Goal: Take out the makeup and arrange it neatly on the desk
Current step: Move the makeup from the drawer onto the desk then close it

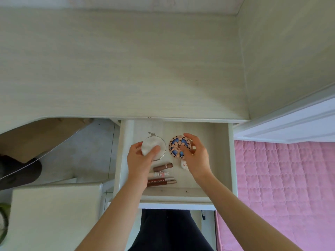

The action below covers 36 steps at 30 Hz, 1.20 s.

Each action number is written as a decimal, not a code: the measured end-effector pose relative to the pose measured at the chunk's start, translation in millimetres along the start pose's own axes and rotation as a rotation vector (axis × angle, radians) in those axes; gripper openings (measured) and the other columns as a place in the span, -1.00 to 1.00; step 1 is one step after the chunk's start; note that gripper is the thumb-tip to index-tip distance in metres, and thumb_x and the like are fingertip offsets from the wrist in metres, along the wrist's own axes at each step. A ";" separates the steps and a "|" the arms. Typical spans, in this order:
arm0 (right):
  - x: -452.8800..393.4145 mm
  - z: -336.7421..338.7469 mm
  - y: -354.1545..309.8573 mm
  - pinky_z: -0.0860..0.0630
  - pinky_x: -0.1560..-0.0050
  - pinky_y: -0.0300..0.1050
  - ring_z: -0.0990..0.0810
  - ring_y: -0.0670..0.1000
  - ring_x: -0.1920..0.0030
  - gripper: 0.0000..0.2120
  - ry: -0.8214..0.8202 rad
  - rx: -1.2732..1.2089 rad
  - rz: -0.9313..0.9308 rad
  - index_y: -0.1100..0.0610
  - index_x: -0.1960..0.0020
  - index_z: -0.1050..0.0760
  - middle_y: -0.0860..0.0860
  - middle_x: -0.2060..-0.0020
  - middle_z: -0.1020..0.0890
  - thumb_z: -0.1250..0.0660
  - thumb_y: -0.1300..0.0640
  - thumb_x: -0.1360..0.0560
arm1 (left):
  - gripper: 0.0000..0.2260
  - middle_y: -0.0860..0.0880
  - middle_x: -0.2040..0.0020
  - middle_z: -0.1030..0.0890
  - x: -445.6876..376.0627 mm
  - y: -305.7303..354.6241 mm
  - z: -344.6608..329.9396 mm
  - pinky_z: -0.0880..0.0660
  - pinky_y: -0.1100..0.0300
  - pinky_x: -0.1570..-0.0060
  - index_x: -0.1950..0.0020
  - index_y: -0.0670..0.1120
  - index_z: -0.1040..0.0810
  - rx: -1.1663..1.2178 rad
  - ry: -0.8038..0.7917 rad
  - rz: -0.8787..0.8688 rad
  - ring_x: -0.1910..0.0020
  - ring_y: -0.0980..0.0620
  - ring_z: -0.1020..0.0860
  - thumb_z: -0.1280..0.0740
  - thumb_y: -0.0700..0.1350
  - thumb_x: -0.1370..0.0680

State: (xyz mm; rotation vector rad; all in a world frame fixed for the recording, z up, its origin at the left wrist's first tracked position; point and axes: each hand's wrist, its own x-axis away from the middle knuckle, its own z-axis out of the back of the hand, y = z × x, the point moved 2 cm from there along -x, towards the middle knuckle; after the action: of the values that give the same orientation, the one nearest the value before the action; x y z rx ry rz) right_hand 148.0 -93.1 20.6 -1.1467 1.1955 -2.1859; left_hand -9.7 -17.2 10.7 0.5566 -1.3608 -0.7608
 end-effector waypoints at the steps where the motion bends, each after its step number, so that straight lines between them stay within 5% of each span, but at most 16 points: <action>1: 3.5 1.8 -7.9 -0.62 0.05 -0.14 -0.60 -0.01 -0.03 -0.66 -0.003 -0.009 0.014 -0.11 -0.25 -0.44 0.02 -0.12 -0.54 -0.27 0.22 -0.55 | -0.53 0.02 -0.08 -0.58 5.4 6.6 2.6 -0.60 0.10 0.07 -0.12 0.08 -0.47 0.029 -0.002 -0.006 -0.05 0.00 -0.59 -0.58 -0.07 -0.30; 8: 11.5 -0.5 -57.5 -0.63 0.01 -0.02 -0.63 0.01 -0.01 -0.67 -0.040 -0.093 0.091 -0.14 -0.21 -0.45 -0.03 -0.07 -0.55 -0.29 0.21 -0.55 | -0.56 -0.04 -0.11 -0.61 19.5 51.7 22.4 -0.57 0.24 0.26 -0.18 0.03 -0.47 0.221 -0.020 -0.073 -0.02 0.00 -0.64 -0.54 -0.14 -0.37; 27: -117.7 -89.9 -183.5 -0.62 0.01 0.09 -0.60 0.05 -0.07 -0.71 0.011 -0.135 0.091 -0.05 -0.22 -0.41 -0.10 -0.02 -0.51 -0.25 0.23 -0.56 | -0.57 0.03 -0.02 -0.57 -128.4 201.9 31.6 -0.54 -0.03 -0.12 -0.14 0.04 -0.45 0.130 -0.034 -0.238 -0.01 0.02 -0.58 -0.51 -0.16 -0.36; 33: -168.4 -122.6 -212.3 -0.63 0.08 -0.06 -0.59 0.00 -0.05 -0.69 0.001 -0.077 0.098 -0.02 -0.27 -0.40 -0.22 0.07 -0.46 -0.22 0.22 -0.57 | -0.58 0.00 -0.04 -0.54 -182.9 231.3 17.9 -0.49 0.19 0.15 -0.16 0.01 -0.42 0.065 -0.026 -0.257 0.05 0.05 -0.56 -0.49 -0.19 -0.39; 36: -189.1 -135.2 -219.4 -0.48 0.29 -0.32 -0.56 -0.03 -0.02 -0.69 0.014 -0.019 0.101 -0.02 -0.27 -0.40 -0.17 0.06 -0.48 -0.22 0.22 -0.56 | -0.57 0.04 -0.02 -0.51 -203.8 239.2 10.3 -0.48 0.19 0.15 -0.17 0.00 -0.41 0.039 -0.030 -0.249 0.07 0.06 -0.55 -0.49 -0.19 -0.39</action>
State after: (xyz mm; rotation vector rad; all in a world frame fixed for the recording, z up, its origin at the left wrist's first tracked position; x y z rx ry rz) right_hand 158.2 222.0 73.1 -1.0560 1.2547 -2.1154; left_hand 10.2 293.1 57.6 0.7576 -1.3508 -0.9491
